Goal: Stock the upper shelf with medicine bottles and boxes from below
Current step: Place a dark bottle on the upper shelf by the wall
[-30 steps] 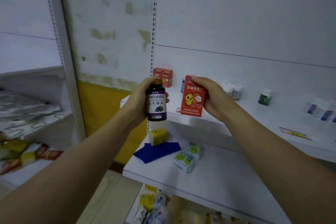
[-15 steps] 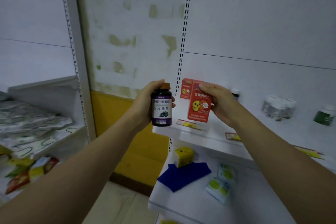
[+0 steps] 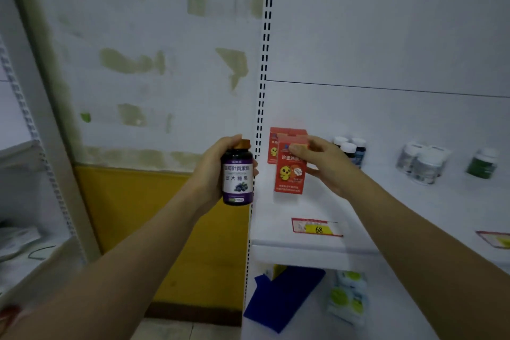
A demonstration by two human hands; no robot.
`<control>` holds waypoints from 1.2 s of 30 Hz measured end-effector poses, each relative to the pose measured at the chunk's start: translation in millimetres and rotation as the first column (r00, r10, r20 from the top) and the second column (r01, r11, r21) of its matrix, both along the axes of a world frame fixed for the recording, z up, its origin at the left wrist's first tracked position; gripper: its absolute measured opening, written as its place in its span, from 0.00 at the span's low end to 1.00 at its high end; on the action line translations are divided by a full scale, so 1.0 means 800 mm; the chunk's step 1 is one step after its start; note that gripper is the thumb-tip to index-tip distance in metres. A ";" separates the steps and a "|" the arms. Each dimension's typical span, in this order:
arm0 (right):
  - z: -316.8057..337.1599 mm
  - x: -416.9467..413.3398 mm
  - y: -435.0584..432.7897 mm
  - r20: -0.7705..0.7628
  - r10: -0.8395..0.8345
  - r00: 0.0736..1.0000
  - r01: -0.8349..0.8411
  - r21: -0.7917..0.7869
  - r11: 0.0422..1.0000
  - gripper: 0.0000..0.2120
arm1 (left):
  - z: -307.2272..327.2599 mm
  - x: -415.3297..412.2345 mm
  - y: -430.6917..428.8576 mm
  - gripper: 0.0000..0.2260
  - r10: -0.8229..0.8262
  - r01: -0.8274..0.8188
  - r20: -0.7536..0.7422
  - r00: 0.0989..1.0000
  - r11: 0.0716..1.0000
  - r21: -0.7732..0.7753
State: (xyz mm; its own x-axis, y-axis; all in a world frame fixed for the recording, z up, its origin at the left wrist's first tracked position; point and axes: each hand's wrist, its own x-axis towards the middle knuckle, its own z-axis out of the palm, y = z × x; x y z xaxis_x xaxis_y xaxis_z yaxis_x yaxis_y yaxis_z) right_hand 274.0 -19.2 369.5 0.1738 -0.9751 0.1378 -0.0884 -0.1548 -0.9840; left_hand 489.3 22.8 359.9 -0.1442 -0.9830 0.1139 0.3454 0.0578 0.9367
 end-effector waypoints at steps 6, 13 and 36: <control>-0.026 0.005 -0.078 -0.146 -0.086 0.986 0.087 -0.001 0.996 0.28 | -0.011 0.000 -0.080 0.13 -0.015 0.016 -0.011 1.000 1.000 0.016; -0.049 0.016 -0.152 -0.088 -0.136 0.987 0.138 0.011 0.990 0.25 | -0.016 0.010 -0.155 0.12 -0.003 0.004 -0.015 1.000 1.000 0.031; -0.043 0.029 -0.180 -0.497 -0.347 0.795 0.201 -0.324 0.924 0.26 | -0.050 0.023 -0.192 0.13 -0.057 0.062 -0.050 0.997 0.992 0.111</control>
